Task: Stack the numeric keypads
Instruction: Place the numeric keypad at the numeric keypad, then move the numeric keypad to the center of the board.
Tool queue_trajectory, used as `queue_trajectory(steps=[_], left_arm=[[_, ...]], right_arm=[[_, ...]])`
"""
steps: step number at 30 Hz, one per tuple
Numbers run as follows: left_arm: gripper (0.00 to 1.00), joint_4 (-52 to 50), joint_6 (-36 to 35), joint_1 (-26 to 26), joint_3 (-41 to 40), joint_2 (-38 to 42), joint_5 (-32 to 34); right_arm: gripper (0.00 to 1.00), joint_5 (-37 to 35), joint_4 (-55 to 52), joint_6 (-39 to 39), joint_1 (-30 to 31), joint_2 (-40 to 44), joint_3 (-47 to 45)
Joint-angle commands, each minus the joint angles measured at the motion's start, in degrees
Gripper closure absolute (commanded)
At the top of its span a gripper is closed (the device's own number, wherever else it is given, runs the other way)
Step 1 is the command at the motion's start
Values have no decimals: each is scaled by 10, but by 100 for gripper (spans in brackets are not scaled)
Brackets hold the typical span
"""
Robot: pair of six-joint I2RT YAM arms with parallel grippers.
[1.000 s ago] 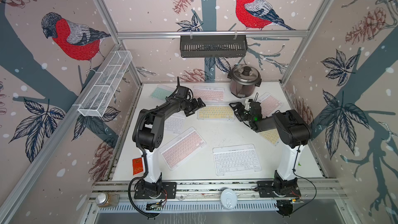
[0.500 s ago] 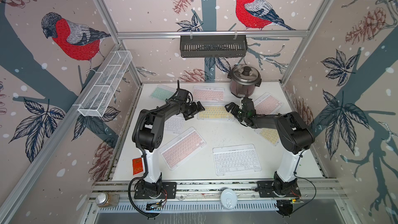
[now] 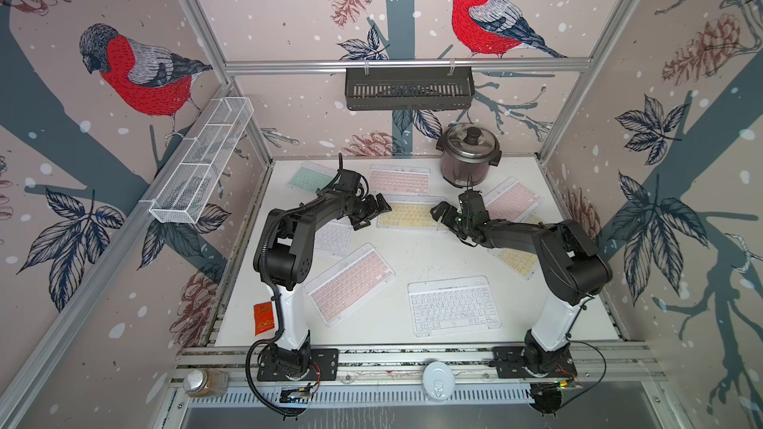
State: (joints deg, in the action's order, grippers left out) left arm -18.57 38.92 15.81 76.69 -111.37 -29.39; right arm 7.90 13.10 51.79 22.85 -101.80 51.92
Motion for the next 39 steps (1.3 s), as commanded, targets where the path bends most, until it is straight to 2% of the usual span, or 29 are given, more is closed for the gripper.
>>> queue_trajectory(steps=[1,4,10,13,18,24,27,35,39], left_arm=[[2,-34,-22,1,5,43,-8],[1,-55,-27,22,-19,84,-19],[2,-54,2,115,-107,148,-22],[1,-22,38,151,-166,190,-24],[2,22,82,195,-245,239,-20],[2,97,133,248,-307,232,-25],[1,145,164,265,-333,226,-31],[2,210,203,284,-361,209,-35],[2,229,209,294,-345,177,-41]], right_arm=[[0,-36,-75,-48,-9,60,-4],[0,-51,-171,-93,-23,124,-14],[0,-75,-319,-119,-46,259,-97],[0,-32,-350,-113,-69,332,-158],[0,-9,-369,-90,-61,407,-226],[0,32,-329,-72,-46,415,-291],[0,23,-317,-62,-31,421,-309],[0,27,-304,-30,2,447,-335],[0,37,-297,-18,5,460,-338]])
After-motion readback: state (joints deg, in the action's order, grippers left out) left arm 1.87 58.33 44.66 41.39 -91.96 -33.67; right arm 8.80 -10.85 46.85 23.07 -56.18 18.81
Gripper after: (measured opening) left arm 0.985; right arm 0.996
